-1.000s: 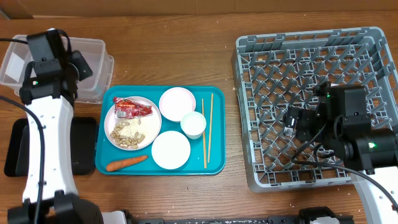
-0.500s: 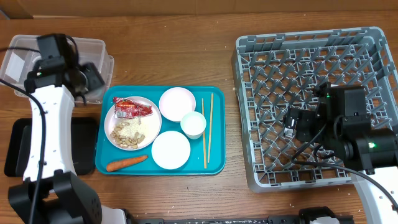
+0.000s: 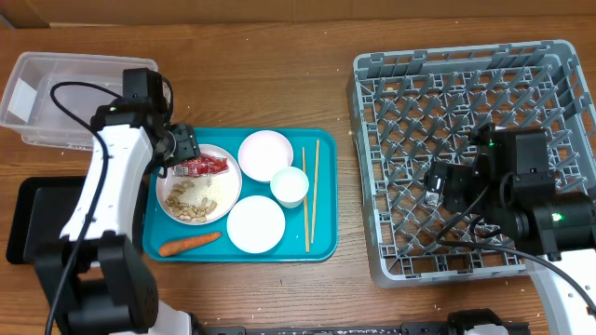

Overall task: Sort waste into correct bins and load items into the dishwasher
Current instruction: 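Grasp the red snack wrapper on the plate with the left gripper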

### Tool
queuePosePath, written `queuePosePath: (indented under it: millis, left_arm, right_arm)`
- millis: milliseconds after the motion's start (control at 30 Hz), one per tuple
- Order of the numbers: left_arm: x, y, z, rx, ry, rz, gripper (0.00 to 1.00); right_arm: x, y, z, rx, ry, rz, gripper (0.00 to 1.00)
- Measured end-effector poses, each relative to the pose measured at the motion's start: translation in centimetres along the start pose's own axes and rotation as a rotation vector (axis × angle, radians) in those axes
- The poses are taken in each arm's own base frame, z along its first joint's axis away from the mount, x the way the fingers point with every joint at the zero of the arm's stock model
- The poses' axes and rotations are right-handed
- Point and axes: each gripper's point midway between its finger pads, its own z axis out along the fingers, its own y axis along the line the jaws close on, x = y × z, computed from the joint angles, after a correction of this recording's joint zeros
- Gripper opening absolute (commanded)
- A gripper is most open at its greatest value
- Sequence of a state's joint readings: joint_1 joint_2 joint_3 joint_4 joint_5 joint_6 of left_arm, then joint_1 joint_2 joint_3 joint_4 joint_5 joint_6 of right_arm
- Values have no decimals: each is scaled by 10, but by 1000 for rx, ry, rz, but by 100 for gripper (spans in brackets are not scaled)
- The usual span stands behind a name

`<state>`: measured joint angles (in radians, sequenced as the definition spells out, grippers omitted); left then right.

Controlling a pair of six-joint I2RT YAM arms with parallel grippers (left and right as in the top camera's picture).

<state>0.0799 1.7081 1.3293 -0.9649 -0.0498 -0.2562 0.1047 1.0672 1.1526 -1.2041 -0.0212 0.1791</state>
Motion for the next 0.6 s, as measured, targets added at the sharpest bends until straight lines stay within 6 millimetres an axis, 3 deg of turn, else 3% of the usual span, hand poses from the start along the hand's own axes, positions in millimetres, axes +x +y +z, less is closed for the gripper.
queuePosePath:
  millis: [267, 467, 500, 600]
  left_arm:
    - [7, 4, 39, -45, 90, 6, 67]
    - [2, 2, 59, -48, 90, -2, 19]
    - [1, 1, 59, -48, 85, -1, 5]
    - [0, 2, 59, -50, 82, 6, 4]
  right_arm:
    - [0, 0, 0, 0, 0, 0, 100]
    - [0, 0, 0, 1, 0, 1, 100]
    - [0, 0, 0, 0, 0, 0, 100]
    - [0, 0, 0, 0, 0, 1, 100]
